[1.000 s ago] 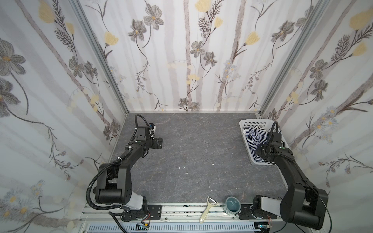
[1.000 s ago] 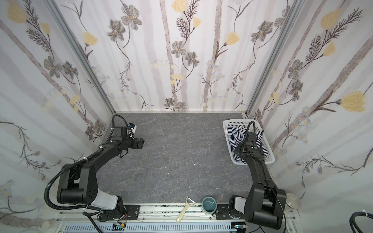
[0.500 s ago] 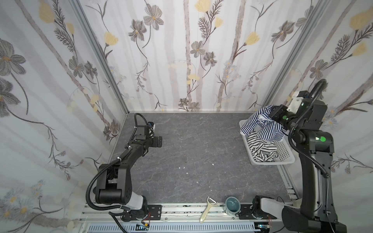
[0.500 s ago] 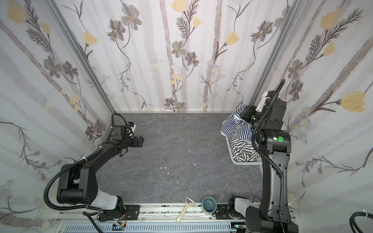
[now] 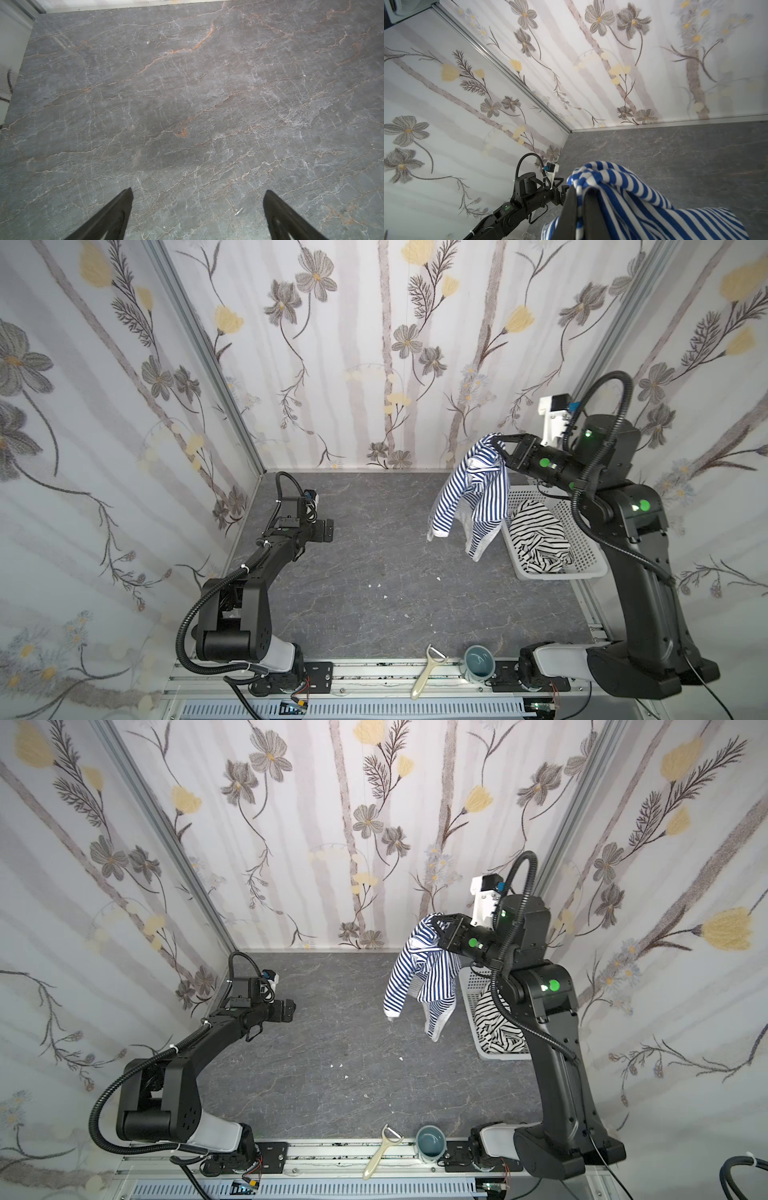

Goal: Fold and stack the tank tops
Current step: 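Carry the tank top out of the basket and lay it on the table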

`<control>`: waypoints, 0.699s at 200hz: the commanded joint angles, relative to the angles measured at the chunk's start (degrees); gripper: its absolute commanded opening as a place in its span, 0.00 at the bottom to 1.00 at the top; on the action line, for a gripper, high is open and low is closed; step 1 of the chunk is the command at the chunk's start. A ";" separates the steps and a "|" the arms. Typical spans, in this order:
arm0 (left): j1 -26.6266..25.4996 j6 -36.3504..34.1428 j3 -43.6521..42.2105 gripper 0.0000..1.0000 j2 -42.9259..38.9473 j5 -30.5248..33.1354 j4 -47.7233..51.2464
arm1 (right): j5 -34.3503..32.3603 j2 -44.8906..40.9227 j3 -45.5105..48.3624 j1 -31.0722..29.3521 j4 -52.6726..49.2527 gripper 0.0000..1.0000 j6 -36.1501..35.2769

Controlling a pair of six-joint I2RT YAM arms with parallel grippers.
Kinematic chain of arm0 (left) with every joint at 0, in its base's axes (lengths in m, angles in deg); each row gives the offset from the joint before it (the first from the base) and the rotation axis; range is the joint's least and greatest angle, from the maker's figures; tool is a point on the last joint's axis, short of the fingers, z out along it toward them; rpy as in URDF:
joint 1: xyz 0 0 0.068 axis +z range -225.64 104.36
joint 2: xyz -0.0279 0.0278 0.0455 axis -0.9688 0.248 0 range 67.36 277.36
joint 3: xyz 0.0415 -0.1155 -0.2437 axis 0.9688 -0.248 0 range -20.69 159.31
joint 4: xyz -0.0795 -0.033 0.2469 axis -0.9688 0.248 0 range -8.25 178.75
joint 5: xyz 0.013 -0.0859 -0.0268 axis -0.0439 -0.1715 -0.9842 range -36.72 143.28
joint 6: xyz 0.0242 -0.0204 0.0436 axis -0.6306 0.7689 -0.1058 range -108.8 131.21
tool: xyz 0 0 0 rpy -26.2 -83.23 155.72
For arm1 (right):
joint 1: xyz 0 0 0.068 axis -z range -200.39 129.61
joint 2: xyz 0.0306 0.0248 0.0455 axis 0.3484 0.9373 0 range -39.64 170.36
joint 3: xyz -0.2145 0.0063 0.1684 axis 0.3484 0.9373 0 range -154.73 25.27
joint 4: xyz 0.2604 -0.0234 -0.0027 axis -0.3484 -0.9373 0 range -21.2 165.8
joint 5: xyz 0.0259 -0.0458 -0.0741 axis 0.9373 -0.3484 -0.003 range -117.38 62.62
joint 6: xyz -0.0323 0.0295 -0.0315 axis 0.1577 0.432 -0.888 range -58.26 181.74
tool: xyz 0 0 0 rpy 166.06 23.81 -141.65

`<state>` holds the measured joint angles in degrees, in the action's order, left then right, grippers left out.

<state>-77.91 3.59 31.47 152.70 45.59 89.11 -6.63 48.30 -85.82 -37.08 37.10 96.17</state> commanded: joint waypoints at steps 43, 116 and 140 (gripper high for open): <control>0.06 -0.12 -0.40 1.00 -1.01 1.71 -0.85 | -0.44 13.23 -5.58 -2.75 14.35 0.00 6.83; 0.04 -0.38 0.42 1.00 0.86 0.40 -0.94 | -13.75 17.87 5.08 -12.37 -2.78 0.00 2.36; -0.02 -0.55 1.34 1.00 1.74 -1.05 -0.85 | -9.12 21.69 12.45 -15.88 0.68 0.04 2.13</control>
<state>-77.88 3.54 31.69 153.69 46.47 88.85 -16.97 66.94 -78.11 -50.54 37.38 99.76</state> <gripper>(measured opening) 0.997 0.057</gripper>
